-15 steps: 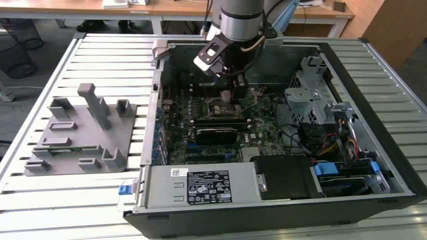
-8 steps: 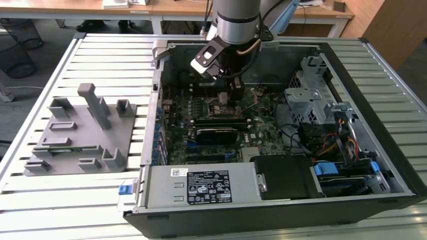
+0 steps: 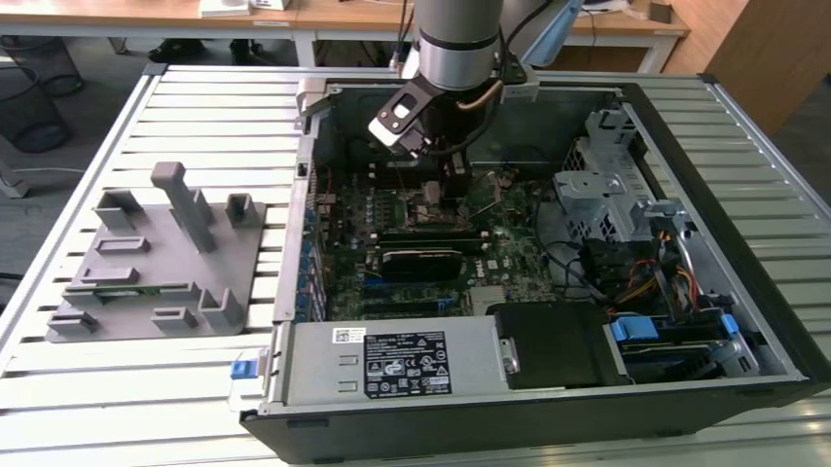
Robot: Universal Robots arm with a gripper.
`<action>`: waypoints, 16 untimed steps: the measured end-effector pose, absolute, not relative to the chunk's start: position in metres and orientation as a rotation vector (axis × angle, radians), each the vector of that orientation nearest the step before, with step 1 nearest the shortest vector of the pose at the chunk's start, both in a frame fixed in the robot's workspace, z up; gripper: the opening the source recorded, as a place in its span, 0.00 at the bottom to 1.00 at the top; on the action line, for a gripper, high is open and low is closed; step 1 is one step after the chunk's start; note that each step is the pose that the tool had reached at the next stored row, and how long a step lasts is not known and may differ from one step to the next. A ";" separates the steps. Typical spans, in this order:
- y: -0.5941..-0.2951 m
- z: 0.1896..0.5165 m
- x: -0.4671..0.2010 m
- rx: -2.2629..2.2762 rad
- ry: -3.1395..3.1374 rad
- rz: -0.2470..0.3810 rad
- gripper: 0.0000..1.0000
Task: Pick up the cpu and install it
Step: 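Place the cpu into insertion slot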
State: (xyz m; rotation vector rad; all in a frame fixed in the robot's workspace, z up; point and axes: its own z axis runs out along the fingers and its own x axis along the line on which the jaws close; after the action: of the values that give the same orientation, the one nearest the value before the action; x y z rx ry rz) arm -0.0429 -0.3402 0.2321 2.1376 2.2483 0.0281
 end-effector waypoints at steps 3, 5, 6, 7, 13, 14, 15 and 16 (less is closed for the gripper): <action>-0.340 0.229 -0.045 2.138 2.248 0.028 0.53; -0.339 0.227 -0.045 2.138 2.248 0.028 0.53; -0.339 0.226 -0.045 2.138 2.248 0.028 0.53; -0.339 0.225 -0.045 2.138 2.248 0.028 0.53; -0.339 0.220 -0.046 2.140 2.246 0.028 0.53; -0.339 0.219 -0.046 2.143 2.244 0.028 0.53; -0.339 0.218 -0.046 2.146 2.240 0.028 0.53; -0.339 0.217 -0.047 2.151 2.235 0.028 0.53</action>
State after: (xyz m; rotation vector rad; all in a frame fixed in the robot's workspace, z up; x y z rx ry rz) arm -0.0469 -0.3386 0.2175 2.1509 2.2354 0.0278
